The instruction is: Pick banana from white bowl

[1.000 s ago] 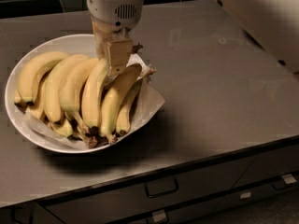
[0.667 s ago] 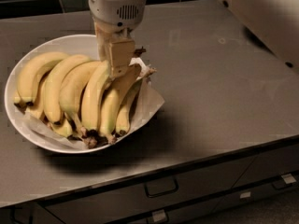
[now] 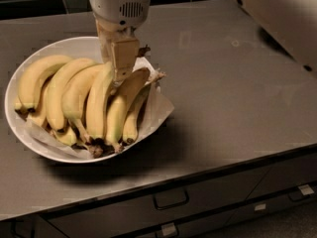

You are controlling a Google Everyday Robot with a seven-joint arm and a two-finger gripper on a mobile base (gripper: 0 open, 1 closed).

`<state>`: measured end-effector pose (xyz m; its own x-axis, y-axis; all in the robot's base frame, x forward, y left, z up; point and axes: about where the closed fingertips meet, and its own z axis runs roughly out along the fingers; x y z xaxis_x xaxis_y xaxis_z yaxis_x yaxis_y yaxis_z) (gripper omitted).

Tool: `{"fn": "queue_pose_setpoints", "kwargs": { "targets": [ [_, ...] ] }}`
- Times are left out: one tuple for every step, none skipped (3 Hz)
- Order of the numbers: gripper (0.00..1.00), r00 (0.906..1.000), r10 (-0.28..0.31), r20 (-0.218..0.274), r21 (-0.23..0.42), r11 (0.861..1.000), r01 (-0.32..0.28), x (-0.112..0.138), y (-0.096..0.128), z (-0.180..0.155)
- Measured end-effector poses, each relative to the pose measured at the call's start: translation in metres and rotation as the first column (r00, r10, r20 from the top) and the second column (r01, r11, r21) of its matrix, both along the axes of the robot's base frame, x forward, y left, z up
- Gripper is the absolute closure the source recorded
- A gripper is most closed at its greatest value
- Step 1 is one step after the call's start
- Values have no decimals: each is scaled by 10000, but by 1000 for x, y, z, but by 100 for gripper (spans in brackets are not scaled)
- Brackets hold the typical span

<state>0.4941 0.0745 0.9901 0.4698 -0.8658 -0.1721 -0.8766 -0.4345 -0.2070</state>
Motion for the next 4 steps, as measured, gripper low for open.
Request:
{"fn": "queue_pose_setpoints", "kwargs": {
  "targets": [
    [100,9984,-173,536,-24,9998,174,-1,1,20],
    [100,9931,-567,1025,-70,9983,577,-3,-8,38],
    [100,9842,-1049,1425,-21,9943,1063,-8,-20,53],
    [100,9686,-1360,2082,157,9906,1357,-18,-28,69]
  ]
}}
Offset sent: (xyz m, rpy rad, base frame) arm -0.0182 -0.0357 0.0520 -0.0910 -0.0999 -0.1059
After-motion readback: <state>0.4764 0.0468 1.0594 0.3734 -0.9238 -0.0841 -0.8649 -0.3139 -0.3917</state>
